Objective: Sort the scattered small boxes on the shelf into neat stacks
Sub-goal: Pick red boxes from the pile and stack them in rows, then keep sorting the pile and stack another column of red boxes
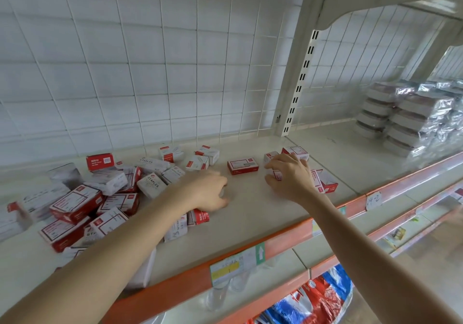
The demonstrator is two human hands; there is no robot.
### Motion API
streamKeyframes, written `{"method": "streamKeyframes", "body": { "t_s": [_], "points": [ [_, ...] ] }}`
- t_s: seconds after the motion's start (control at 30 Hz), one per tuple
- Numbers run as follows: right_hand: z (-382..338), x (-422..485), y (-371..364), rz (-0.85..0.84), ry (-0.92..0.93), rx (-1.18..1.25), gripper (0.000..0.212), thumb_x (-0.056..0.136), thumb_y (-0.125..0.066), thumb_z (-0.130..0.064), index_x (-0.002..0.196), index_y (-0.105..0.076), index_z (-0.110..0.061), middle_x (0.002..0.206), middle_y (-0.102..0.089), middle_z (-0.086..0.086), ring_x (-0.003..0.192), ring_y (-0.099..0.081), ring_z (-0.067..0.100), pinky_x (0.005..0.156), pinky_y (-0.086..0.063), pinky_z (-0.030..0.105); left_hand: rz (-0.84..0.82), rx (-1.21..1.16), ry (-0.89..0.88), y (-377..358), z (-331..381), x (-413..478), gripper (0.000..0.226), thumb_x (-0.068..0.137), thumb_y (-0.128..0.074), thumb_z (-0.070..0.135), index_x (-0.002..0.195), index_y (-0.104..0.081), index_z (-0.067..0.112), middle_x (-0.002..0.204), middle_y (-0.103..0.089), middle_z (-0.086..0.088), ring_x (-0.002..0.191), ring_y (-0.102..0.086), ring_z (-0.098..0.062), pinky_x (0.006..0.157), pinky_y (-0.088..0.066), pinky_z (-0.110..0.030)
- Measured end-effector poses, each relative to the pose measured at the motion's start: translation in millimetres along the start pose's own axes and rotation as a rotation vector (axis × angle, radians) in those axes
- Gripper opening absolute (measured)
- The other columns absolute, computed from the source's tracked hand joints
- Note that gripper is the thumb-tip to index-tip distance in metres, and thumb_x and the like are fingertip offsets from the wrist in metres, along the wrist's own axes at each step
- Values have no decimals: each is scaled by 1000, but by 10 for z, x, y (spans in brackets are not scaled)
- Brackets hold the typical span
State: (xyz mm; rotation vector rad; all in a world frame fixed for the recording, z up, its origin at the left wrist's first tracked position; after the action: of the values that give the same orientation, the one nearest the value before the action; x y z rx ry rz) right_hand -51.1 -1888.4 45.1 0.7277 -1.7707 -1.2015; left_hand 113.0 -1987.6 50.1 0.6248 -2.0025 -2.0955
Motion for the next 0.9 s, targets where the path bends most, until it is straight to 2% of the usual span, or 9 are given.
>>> {"method": "streamKeyframes", "body": {
  "t_s": [0.2,0.33,0.43,0.53,0.63,0.73,0.9],
  "points": [
    [7,19,22,84,-1,76,24,82,-58,-13,103,-68,-10,116,-62,6,109,-52,28,88,-37,38,164,-40,5,51,9,-117,33,91,-45,36,114,-54,15,108,-53,-2,99,-54,-21,70,-43,-30],
    [-91,40,31,158,73,98,20,76,-62,-6,95,-71,-7,103,-65,12,100,-54,35,83,-38,40,247,-76,24,105,-12,-150,34,91,-45,34,118,-55,16,117,-54,-1,105,-53,-20,77,-45,-31],
    [-218,131,-40,140,127,131,20,75,-62,-5,93,-71,-6,98,-65,14,95,-56,37,81,-42,43,314,-119,58,158,-62,-200,36,92,-46,34,124,-53,19,125,-53,0,112,-52,-20,83,-45,-32],
    [-354,268,-142,49,156,111,28,83,-57,-11,109,-65,-8,112,-60,12,107,-51,33,88,-43,43,383,-153,76,185,-132,-272,37,92,-46,34,126,-53,19,127,-54,3,114,-51,-16,86,-44,-31],
    [-421,382,-288,-192,146,1,43,90,-48,-19,133,-46,-17,133,-46,7,123,-40,27,100,-34,41,420,-191,102,180,-215,-335,35,92,-47,34,123,-56,19,121,-57,5,108,-53,-14,81,-42,-25],
    [-469,431,-358,-314,143,-116,42,92,-44,-25,133,-41,-18,132,-44,7,124,-37,28,102,-31,44,453,-219,108,175,-250,-399,33,92,-47,33,119,-59,20,116,-60,6,105,-55,-12,79,-43,-24],
    [-546,402,-358,-313,126,-148,41,92,-47,-33,128,-46,-12,125,-47,12,120,-38,30,100,-32,44,492,-234,115,177,-210,-435,31,92,-47,32,117,-60,22,115,-60,7,104,-55,-13,71,-36,-20]
  ]
}}
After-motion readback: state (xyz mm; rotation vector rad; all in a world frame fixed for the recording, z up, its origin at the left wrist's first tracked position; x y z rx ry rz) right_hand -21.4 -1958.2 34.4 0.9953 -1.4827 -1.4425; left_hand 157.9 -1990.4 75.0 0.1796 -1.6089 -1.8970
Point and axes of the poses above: each hand's wrist, its own x-axis towards the middle knuckle, its own y-axis out of the back of the hand, z = x × y, the point moved 4 cm from there along x, towards the middle knuckle
